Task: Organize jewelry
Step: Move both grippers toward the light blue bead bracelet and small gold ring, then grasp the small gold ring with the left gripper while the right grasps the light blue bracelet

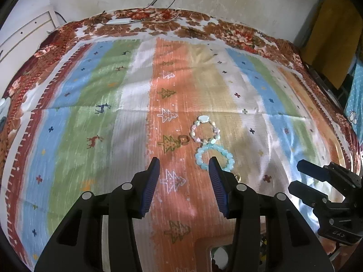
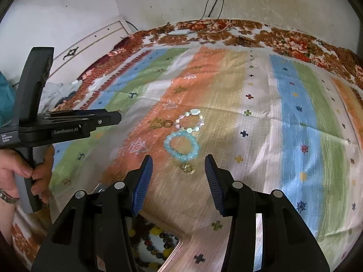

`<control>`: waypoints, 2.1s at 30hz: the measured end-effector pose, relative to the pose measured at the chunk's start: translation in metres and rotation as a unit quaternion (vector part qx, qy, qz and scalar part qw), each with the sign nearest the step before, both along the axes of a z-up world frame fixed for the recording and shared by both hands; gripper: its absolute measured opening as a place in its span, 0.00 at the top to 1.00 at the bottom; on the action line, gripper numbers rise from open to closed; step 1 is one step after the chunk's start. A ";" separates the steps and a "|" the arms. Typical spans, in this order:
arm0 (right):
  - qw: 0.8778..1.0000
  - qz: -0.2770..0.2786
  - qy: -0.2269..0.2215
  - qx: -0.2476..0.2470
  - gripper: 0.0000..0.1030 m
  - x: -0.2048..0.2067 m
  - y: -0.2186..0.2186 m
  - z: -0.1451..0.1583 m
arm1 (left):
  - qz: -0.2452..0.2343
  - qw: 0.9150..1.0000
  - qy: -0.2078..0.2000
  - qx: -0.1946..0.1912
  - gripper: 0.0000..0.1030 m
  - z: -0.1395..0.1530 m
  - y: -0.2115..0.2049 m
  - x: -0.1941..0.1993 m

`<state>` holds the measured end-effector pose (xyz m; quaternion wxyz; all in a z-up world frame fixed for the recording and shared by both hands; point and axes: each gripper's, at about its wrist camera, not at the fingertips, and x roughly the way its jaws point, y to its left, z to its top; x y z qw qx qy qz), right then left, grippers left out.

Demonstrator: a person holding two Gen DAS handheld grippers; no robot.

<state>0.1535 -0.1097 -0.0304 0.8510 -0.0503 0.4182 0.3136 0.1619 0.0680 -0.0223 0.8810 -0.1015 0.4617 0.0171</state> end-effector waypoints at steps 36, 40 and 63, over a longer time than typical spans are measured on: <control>0.997 0.022 0.051 -0.053 0.54 0.069 0.037 -0.052 | -0.020 0.996 0.087 0.026 0.55 -0.067 0.002 0.088; 0.997 0.024 0.054 -0.058 0.54 0.073 0.041 -0.056 | -0.022 0.995 0.093 0.028 0.55 -0.073 0.002 0.094; 0.993 0.037 0.081 -0.080 0.54 0.091 0.056 -0.089 | -0.045 0.992 0.114 0.038 0.56 -0.093 -0.005 0.114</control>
